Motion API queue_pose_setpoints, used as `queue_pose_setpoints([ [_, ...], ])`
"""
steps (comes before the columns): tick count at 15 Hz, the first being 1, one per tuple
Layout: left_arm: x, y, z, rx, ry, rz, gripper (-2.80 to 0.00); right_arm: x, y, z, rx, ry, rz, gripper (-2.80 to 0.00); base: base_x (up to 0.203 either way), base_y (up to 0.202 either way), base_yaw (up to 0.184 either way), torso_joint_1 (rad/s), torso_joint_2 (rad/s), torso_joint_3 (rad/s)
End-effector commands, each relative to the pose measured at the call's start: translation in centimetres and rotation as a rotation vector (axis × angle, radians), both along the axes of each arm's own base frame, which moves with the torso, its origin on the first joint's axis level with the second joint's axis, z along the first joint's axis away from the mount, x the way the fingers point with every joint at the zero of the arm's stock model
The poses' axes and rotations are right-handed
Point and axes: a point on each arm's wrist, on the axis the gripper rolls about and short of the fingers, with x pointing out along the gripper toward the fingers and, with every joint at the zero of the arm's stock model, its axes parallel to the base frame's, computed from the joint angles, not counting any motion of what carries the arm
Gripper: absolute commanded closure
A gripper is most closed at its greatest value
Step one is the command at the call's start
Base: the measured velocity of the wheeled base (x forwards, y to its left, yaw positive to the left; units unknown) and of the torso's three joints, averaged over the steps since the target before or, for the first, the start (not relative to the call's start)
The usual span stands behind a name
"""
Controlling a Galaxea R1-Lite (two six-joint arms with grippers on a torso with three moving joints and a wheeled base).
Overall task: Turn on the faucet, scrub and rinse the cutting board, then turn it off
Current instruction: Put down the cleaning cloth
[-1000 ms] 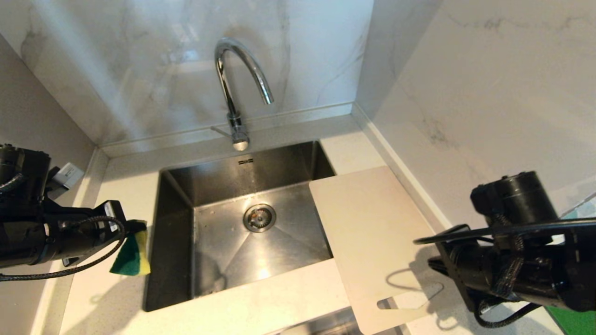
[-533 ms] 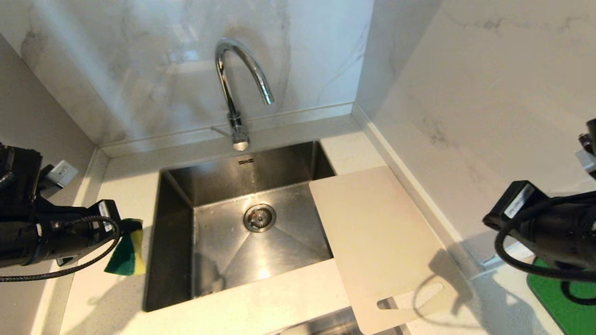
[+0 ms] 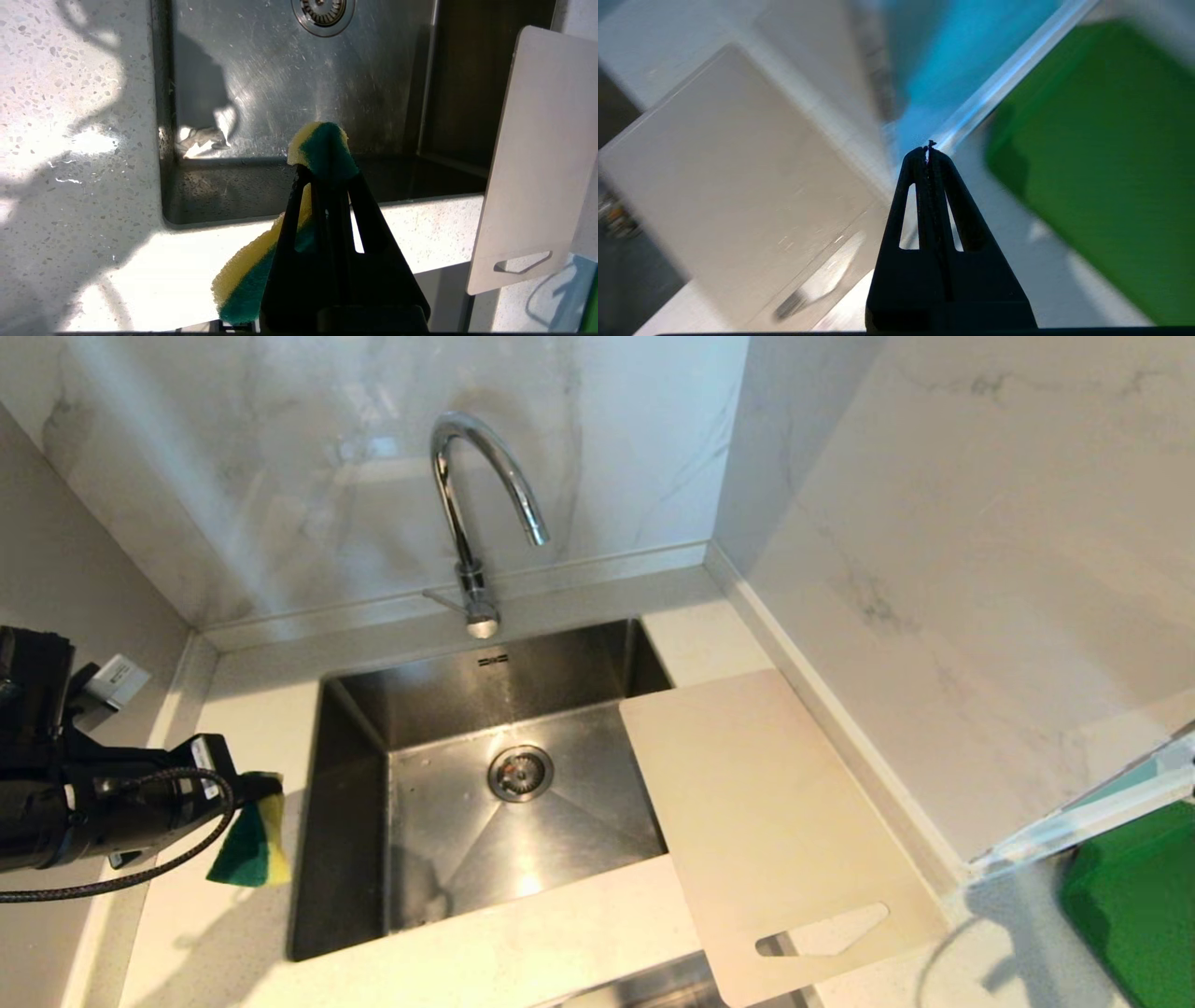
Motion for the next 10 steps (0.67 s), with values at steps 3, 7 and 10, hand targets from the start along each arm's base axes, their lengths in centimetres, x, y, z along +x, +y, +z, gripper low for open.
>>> queue_pose_setpoints([
  [3, -0.4, 0.2, -0.2, -0.002, 0.002, 0.005, 0.00, -2.5, -1.4, -1.4, -0.147, -0.130, -0.093, 0.00, 0.000, 0.000, 0.000, 0.000, 0.00, 0.000],
  [7, -0.4, 0.2, -0.5, 0.002, 0.009, 0.002, 0.00, -7.3, 0.1, -4.5, -0.160, -0.225, 0.022, 0.00, 0.000, 0.000, 0.000, 0.000, 0.00, 0.000],
  [10, -0.1, 0.0, -0.7, 0.005, 0.020, -0.004, 0.00, -9.5, 1.2, -7.3, -0.136, -0.267, 0.205, 0.00, 0.000, 0.000, 0.000, 0.000, 0.00, 0.000],
])
